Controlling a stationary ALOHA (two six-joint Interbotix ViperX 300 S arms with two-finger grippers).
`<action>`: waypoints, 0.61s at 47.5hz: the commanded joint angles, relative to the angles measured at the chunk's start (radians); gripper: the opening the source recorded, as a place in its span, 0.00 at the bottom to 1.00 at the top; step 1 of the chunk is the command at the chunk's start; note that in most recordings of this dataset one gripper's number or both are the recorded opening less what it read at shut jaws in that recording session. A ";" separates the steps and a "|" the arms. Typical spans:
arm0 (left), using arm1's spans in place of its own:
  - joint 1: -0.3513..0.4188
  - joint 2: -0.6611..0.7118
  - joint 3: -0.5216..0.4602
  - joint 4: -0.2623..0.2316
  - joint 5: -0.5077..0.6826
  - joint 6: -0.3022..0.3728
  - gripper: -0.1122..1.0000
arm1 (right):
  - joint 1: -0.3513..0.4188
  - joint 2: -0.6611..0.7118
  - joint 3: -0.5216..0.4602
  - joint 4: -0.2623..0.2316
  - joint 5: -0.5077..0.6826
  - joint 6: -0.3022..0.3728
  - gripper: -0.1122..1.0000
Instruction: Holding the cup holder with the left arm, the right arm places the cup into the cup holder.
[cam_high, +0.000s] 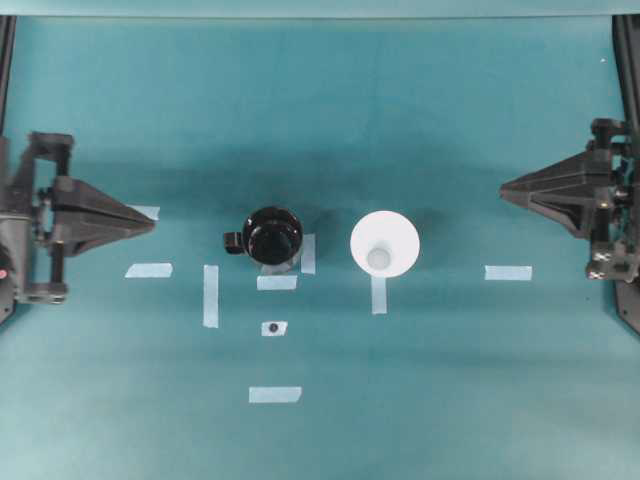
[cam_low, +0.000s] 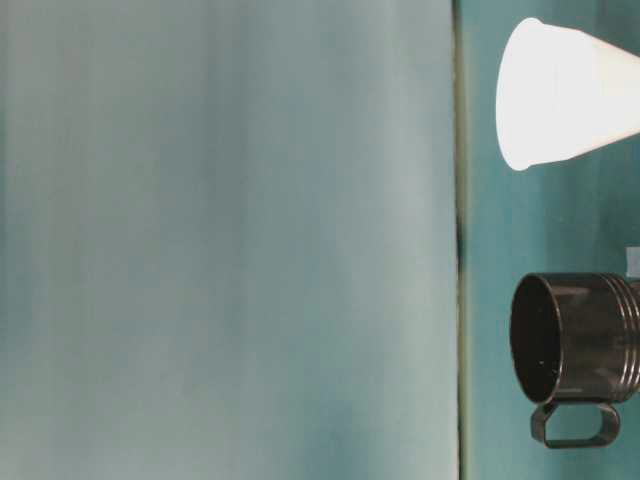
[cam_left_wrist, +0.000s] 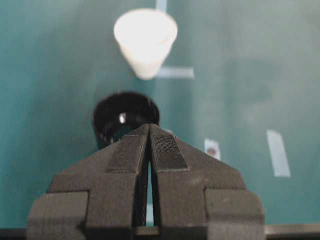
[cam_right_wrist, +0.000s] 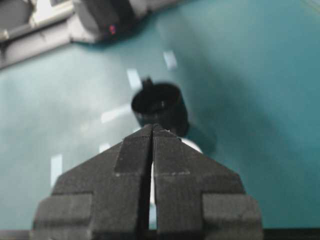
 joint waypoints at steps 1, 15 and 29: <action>0.003 0.029 -0.032 0.002 -0.003 0.000 0.13 | -0.002 0.071 -0.054 0.002 0.055 0.011 0.13; 0.000 0.086 -0.067 0.002 0.067 0.002 0.13 | 0.014 0.186 -0.124 0.002 0.163 0.011 0.13; -0.003 0.183 -0.123 0.002 0.110 0.002 0.13 | 0.011 0.333 -0.204 0.002 0.229 0.009 0.13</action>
